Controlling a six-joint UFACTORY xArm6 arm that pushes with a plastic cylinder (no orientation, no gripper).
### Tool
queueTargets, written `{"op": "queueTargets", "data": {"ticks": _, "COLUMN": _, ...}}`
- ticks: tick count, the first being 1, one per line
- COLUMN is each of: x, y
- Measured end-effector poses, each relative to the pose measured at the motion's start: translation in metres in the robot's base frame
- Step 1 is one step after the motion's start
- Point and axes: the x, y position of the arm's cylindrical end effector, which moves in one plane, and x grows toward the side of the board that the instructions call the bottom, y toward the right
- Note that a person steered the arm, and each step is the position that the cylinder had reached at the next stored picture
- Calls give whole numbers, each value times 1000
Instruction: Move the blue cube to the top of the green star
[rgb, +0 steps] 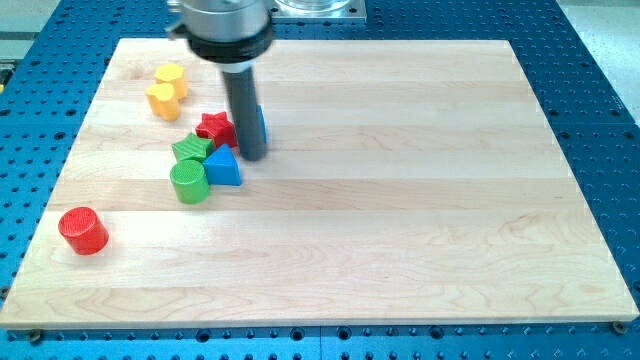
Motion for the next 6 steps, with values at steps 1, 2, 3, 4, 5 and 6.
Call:
{"op": "queueTargets", "data": {"ticks": 1, "x": -17, "y": 15}}
{"op": "queueTargets", "data": {"ticks": 2, "x": -57, "y": 14}}
{"op": "queueTargets", "data": {"ticks": 3, "x": -29, "y": -65}}
{"op": "queueTargets", "data": {"ticks": 4, "x": 24, "y": -125}}
{"op": "queueTargets", "data": {"ticks": 5, "x": 69, "y": -132}}
{"op": "queueTargets", "data": {"ticks": 6, "x": 77, "y": -121}}
